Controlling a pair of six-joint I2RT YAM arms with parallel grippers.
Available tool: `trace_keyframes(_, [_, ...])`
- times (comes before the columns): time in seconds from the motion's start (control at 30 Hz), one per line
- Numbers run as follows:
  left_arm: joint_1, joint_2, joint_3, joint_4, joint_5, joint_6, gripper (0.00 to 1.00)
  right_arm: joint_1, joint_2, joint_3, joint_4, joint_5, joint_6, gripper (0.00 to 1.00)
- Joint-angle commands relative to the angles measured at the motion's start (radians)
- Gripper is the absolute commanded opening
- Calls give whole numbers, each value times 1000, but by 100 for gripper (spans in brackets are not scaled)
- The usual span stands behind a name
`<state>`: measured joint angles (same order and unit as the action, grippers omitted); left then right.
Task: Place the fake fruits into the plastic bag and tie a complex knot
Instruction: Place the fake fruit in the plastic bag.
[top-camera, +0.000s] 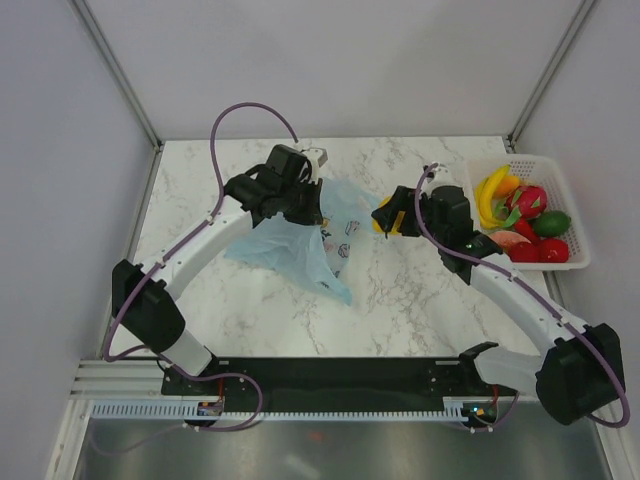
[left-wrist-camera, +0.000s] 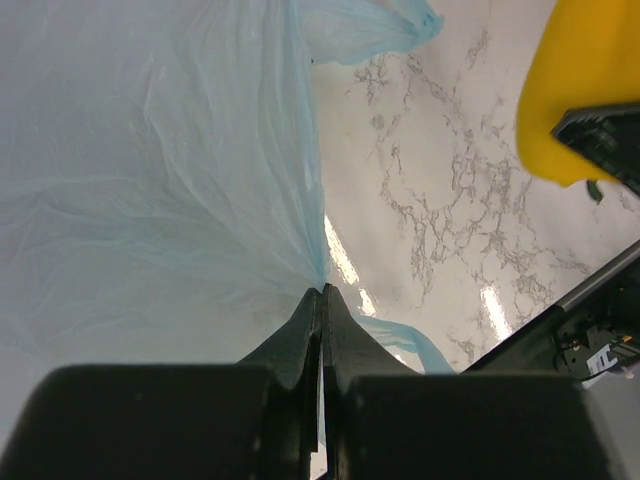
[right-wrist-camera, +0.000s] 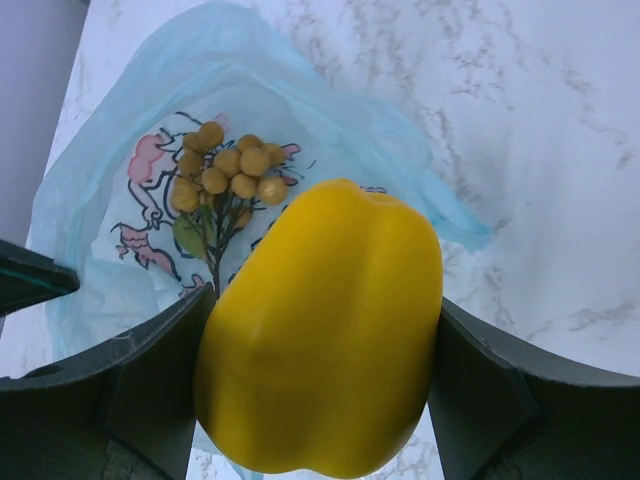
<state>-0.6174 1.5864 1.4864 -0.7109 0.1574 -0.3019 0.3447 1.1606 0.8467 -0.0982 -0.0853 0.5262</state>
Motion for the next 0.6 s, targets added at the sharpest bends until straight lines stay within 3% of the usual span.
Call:
trace_keyframes(0.0, [1,-8,54,-33,-24,66,2,97,37,-34,164,-16,0,39])
trace_keyframes(0.23, [13,-57,23,-56,-110,75,2,253,233,-46,454,39,142,36])
trace_keyframes(0.57, [58,-160,-83,-47,-127,63,2,415,542,34,704,188,342,36])
